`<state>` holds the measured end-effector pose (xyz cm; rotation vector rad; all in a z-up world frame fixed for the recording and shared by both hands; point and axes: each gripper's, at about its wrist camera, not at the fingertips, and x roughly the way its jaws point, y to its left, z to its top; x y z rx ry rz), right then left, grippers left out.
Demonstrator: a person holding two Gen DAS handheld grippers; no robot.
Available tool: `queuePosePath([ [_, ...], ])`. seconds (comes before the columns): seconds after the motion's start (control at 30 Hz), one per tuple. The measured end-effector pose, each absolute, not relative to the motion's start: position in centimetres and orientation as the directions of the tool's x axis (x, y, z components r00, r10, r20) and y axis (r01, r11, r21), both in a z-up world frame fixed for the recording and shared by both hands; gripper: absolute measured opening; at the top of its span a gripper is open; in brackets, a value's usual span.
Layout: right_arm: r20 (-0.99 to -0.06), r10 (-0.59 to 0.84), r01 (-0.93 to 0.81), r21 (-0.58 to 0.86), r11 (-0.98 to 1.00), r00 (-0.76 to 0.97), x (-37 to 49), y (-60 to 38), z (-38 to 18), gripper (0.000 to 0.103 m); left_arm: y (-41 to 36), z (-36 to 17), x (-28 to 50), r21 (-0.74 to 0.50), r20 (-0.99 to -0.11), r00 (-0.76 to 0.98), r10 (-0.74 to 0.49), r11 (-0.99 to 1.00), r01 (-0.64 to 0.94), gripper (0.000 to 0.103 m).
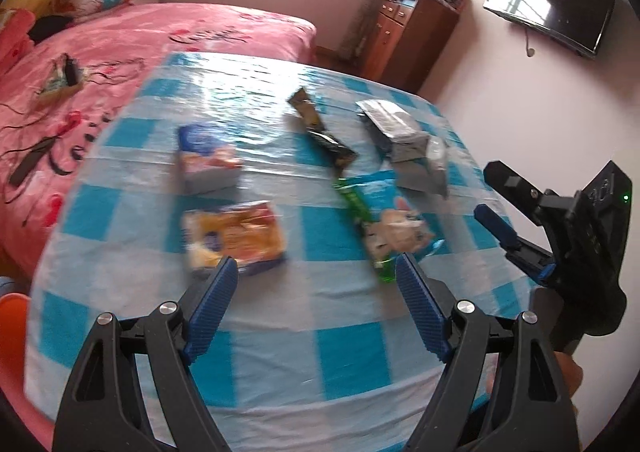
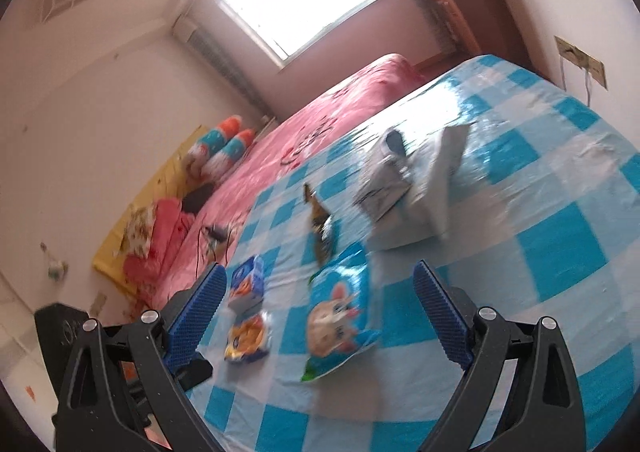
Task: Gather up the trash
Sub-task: 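Move both tools back over the remaining trash on the table, then grasp the green cow-print snack bag with the left tool while the right tool grasps the white paper bag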
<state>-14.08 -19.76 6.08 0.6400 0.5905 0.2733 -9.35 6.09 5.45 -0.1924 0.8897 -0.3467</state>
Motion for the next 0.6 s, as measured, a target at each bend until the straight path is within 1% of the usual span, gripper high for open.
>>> queuePosePath([
  [0.23, -0.392, 0.389, -0.02, 0.682, 0.731, 0.833, -12.8, -24.0, 5.9, 0.093, 2.3, 4.7, -7.5, -0.346, -0.734, 0.532, -0.422, 0.907, 0.242, 0.082],
  [0.4, -0.389, 0.38, 0.003, 0.702, 0.712, 0.839, -11.5, -26.0, 5.6, 0.093, 0.0, 4.3, -6.1, -0.352, -0.739, 0.516, -0.433, 0.902, 0.251, 0.082],
  [0.47, -0.392, 0.394, 0.01, 0.72, 0.694, 0.831, -10.6, -26.6, 5.2, 0.089, -0.8, 4.1, -5.6, -0.344, -0.746, 0.513, -0.425, 0.905, 0.25, 0.082],
  [0.5, -0.395, 0.398, 0.016, 0.726, 0.688, 0.828, -10.2, -26.8, 5.0, 0.083, -1.1, 4.0, -5.2, -0.341, -0.75, 0.509, -0.423, 0.906, 0.25, 0.082],
  [0.6, -0.4, 0.409, 0.034, 0.748, 0.663, 0.82, -9.3, -27.4, 4.2, 0.074, -2.1, 3.6, -4.4, -0.329, -0.76, 0.502, -0.412, 0.911, 0.25, 0.082],
])
